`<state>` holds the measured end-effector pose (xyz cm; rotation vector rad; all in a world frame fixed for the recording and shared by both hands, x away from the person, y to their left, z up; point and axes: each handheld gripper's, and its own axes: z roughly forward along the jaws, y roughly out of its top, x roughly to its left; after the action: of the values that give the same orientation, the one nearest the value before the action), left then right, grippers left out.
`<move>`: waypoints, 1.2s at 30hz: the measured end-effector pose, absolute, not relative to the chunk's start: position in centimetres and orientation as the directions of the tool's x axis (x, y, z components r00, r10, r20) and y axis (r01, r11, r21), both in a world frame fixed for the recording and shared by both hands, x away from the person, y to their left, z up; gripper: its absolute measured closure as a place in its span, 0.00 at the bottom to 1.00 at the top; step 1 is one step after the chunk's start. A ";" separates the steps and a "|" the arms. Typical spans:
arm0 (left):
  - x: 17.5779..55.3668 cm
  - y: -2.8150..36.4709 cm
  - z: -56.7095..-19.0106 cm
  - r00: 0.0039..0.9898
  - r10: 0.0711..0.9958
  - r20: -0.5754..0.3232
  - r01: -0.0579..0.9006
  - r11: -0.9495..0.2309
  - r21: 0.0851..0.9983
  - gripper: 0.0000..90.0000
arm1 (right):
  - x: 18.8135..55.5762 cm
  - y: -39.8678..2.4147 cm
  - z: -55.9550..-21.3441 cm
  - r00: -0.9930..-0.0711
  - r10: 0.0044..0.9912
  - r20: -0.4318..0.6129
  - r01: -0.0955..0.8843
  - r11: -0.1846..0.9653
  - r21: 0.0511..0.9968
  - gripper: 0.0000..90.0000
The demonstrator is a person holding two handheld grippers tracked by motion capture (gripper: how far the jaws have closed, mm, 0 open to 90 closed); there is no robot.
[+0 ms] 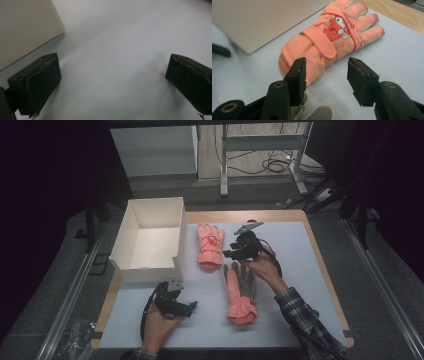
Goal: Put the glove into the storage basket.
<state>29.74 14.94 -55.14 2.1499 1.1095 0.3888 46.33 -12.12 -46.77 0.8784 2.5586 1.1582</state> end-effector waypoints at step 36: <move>29.7 14.9 -55.2 0.590 0.806 -0.046 0.602 -0.402 0.689 0.00 | 53.9 -4.9 -50.5 -0.749 0.657 0.086 0.546 0.539 0.641 0.89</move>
<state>29.73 14.91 -55.16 2.1438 1.1115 0.3878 53.94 -4.87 -50.47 1.0285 2.6083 0.9984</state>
